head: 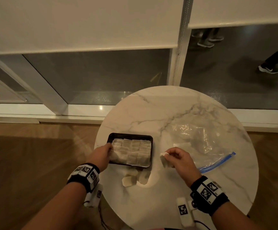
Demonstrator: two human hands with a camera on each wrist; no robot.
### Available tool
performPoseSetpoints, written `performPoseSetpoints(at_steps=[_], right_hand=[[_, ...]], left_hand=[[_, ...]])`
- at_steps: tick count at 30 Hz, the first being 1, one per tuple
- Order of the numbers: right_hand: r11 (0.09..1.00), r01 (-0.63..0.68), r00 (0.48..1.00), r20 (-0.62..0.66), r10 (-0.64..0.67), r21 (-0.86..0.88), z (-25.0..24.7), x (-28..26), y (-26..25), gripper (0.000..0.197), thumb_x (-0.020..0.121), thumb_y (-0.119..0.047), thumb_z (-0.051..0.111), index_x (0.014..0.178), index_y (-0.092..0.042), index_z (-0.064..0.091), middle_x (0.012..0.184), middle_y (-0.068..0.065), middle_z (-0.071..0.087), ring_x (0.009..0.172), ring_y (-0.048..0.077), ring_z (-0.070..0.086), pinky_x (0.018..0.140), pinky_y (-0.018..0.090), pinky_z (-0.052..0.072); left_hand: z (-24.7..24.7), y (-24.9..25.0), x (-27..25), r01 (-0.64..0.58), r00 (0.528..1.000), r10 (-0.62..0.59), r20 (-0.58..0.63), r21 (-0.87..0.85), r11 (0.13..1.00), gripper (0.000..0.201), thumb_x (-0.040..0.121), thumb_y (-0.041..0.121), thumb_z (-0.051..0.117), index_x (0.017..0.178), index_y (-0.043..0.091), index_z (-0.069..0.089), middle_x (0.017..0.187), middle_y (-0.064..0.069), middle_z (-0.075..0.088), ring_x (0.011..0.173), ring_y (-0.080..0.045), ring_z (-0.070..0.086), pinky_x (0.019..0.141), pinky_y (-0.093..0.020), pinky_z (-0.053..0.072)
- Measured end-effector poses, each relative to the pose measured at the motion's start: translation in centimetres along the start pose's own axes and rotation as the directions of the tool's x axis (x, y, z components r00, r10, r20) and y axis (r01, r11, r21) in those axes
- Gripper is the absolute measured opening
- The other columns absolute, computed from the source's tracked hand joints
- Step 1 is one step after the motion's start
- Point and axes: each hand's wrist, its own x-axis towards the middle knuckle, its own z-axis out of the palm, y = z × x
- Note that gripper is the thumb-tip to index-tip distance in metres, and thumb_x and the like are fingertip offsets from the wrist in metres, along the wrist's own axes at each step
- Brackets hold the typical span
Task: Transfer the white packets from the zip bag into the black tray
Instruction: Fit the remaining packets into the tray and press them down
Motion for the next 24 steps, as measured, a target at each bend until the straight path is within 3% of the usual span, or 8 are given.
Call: performPoseSetpoints(at_steps=[5,9,14,17,20,24], right_hand=[[1.000,-0.023,0.998,-0.051,0.023,0.009,2.6,0.9,-0.2,0.004,0.086,-0.009,0.071,0.083,-0.008,0.069,0.074,0.002,0.069,0.070,0.010,0.063,0.066,0.027,0.053],[0.999,-0.052,0.994,-0.092,0.052,-0.003,5.1,2.1,-0.1,0.002,0.086,-0.006,0.070,0.085,-0.007,0.069,0.073,0.004,0.070,0.069,0.014,0.062,0.066,0.031,0.051],[0.997,-0.072,0.996,-0.061,0.070,-0.025,9.0,3.5,-0.6,0.015,0.086,-0.003,0.070,0.095,-0.015,0.069,0.082,0.009,0.066,0.072,0.017,0.063,0.067,0.032,0.055],[0.990,-0.056,0.998,-0.029,0.052,-0.126,11.3,4.8,-0.4,0.023,0.085,-0.002,0.070,0.094,-0.023,0.074,0.079,-0.001,0.059,0.073,0.014,0.060,0.071,0.034,0.055],[0.964,-0.049,0.998,0.019,0.056,-0.263,13.5,6.1,0.3,0.021,0.085,-0.007,0.070,0.090,-0.026,0.077,0.088,-0.009,0.066,0.089,0.015,0.066,0.085,0.034,0.056],[0.931,-0.096,0.992,0.039,0.117,-0.353,16.2,7.3,1.0,0.012,0.087,-0.016,0.071,0.090,-0.026,0.076,0.095,-0.003,0.072,0.092,0.014,0.068,0.086,0.028,0.057]], left_hand=[[1.0,-3.2,3.6,-0.055,0.990,0.046,0.134,0.061,0.997,0.018,0.098,0.011,0.048,0.103,0.029,0.050,0.098,-0.002,0.065,0.080,-0.020,0.058,0.065,-0.030,0.042],[1.6,-4.3,5.2,-0.167,0.970,0.134,0.204,0.158,0.973,0.020,0.098,0.017,0.050,0.115,0.027,0.051,0.106,-0.005,0.066,0.090,-0.025,0.063,0.070,-0.032,0.046],[1.9,-4.5,6.2,-0.333,0.926,0.242,0.289,0.327,0.885,0.026,0.096,0.014,0.052,0.118,0.026,0.049,0.109,-0.004,0.066,0.095,-0.026,0.065,0.072,-0.035,0.048],[2.1,-4.7,6.7,-0.371,0.907,0.262,0.331,0.328,0.869,0.028,0.094,0.013,0.052,0.120,0.024,0.050,0.111,-0.005,0.066,0.099,-0.028,0.065,0.077,-0.037,0.050],[2.2,-4.7,7.0,-0.392,0.897,0.279,0.342,0.329,0.859,0.028,0.093,0.014,0.051,0.120,0.022,0.050,0.112,-0.006,0.066,0.101,-0.029,0.065,0.077,-0.038,0.050],[2.5,-4.9,7.1,-0.409,0.897,0.320,0.305,0.297,0.863,0.030,0.091,0.017,0.056,0.120,0.021,0.050,0.114,-0.006,0.063,0.101,-0.029,0.065,0.079,-0.040,0.054]])
